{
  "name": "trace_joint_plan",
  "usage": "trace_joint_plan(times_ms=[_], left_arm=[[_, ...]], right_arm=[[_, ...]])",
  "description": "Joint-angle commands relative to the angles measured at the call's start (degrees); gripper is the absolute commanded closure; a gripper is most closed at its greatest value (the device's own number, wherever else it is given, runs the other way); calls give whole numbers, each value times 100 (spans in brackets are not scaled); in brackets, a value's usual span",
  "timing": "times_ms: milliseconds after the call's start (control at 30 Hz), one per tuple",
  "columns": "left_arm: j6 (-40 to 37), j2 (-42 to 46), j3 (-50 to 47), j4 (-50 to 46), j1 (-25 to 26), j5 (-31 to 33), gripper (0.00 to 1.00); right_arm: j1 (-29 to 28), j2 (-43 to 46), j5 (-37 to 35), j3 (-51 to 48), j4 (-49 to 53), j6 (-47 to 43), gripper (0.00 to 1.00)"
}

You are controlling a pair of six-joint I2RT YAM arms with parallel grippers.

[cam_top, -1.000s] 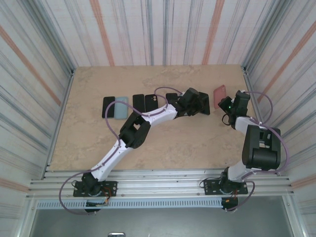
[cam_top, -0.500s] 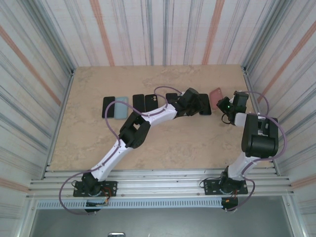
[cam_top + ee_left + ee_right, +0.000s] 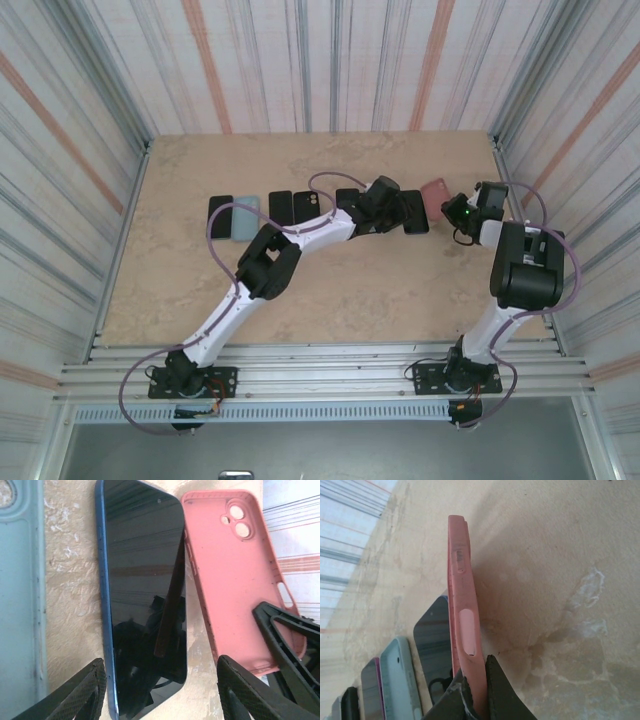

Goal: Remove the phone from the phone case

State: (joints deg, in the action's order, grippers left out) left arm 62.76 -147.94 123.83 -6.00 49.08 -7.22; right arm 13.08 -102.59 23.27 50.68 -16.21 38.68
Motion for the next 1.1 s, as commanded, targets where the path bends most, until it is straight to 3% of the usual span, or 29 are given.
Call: trace_joint_plan(times_ms=[0, 733, 967, 1067], left_arm=[[-175, 587, -120, 145, -56, 83, 38], [-179, 929, -377, 415, -118, -155, 36], [-238, 1001, -440, 407, -148, -174, 36], [-258, 1018, -456, 407, -153, -183, 36]], right_arm=[[132, -94, 217, 130, 348, -105, 89], [381, -96, 334, 311, 891, -377, 54], [491, -177, 378, 354, 1161, -370, 50], [507, -300, 200, 605, 1746, -485, 50]])
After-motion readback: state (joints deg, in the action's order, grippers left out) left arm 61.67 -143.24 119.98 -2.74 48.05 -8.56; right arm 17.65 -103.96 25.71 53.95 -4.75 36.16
